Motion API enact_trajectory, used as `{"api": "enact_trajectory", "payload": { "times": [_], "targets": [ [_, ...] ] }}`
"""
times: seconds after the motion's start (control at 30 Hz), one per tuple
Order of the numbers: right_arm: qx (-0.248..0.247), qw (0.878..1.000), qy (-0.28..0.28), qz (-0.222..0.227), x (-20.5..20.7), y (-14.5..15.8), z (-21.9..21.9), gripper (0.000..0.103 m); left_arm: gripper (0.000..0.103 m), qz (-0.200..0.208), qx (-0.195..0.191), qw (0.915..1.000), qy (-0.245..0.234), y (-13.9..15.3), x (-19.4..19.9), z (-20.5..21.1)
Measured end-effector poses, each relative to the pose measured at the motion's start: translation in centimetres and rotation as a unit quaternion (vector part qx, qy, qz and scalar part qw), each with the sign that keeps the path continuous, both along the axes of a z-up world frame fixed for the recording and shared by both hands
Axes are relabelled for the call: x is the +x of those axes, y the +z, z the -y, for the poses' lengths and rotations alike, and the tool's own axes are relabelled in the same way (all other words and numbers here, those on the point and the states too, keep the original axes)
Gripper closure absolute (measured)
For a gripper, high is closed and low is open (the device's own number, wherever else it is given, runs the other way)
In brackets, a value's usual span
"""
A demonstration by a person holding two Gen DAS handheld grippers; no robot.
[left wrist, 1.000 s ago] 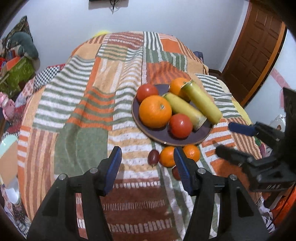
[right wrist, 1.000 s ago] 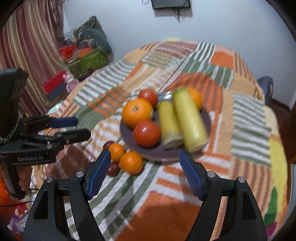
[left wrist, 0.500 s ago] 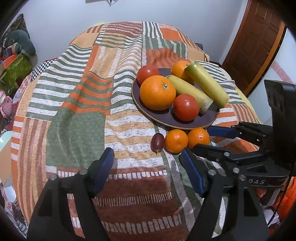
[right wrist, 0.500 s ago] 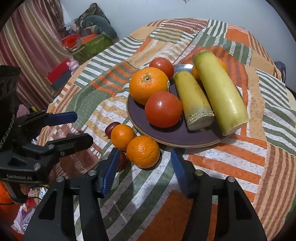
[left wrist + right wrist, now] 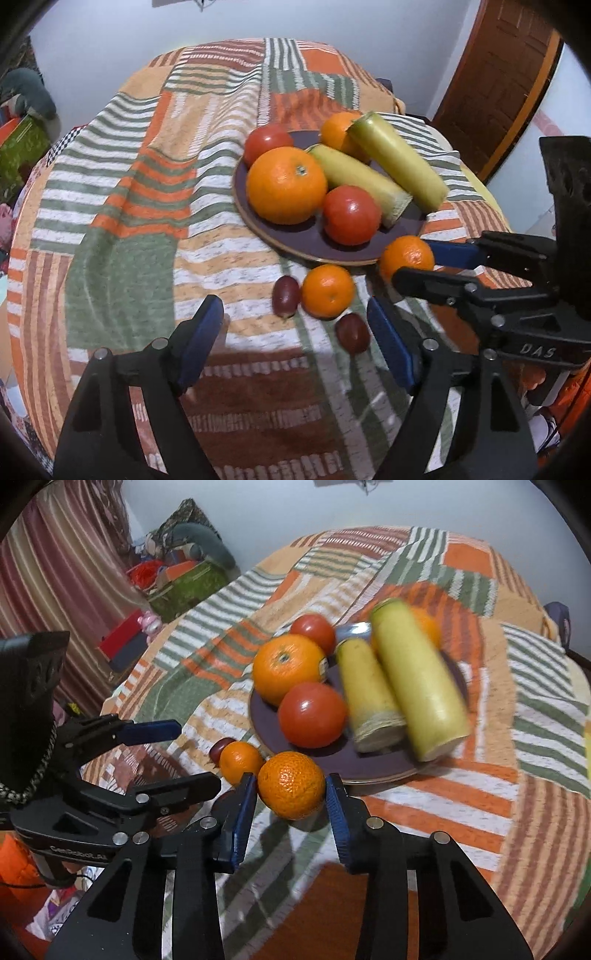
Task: Organize fruits
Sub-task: 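Open both grippers and move them toward the small oranges beside the plate, then grasp a small mandarin with the right gripper while the left gripper grasps another orange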
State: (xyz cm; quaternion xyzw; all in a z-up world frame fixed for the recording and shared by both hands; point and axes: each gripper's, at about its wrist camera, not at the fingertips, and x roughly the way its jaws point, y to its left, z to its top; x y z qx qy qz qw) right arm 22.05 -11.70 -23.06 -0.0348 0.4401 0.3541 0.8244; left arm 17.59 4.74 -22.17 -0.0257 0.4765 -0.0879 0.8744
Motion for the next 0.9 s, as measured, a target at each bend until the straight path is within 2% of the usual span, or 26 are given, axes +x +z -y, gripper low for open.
{"api": "enact_trajectory", "payload": {
  "times": [0.1,0.17,0.27,0.53,0.63,0.7,0.9],
  "targets": [
    [0.001,1.0,-0.013,0.006,0.0,0.4,1.1,0.068,0.03,-0.001,-0.003,0.9999,-0.01,0.0,0.5,0.7],
    [0.002,1.0,-0.021,0.007,0.0,0.5,1.6,0.068,0.042,-0.002,-0.003,0.9998,-0.019,0.0,0.7,1.2],
    [0.004,1.0,-0.031,0.004,0.0,0.4,2.5,0.068,0.053,-0.006,-0.002,0.9996,-0.029,-0.2,1.1,1.8],
    [0.012,0.999,-0.041,0.006,-0.1,0.7,3.6,0.068,0.058,0.004,0.04,0.9986,-0.033,-0.5,1.7,3.0],
    [0.015,0.999,-0.043,0.007,-0.1,0.8,3.8,0.068,0.065,0.009,0.058,0.9978,-0.032,-0.7,1.7,3.3],
    [0.017,0.999,-0.043,0.008,-0.1,0.9,3.9,0.068,0.07,0.009,0.053,0.998,-0.035,-0.6,1.8,3.2],
    [0.022,0.999,-0.047,0.009,-0.1,1.0,4.4,0.068,0.071,0.005,0.047,0.9979,-0.045,-0.5,1.8,3.4]
  ]
}}
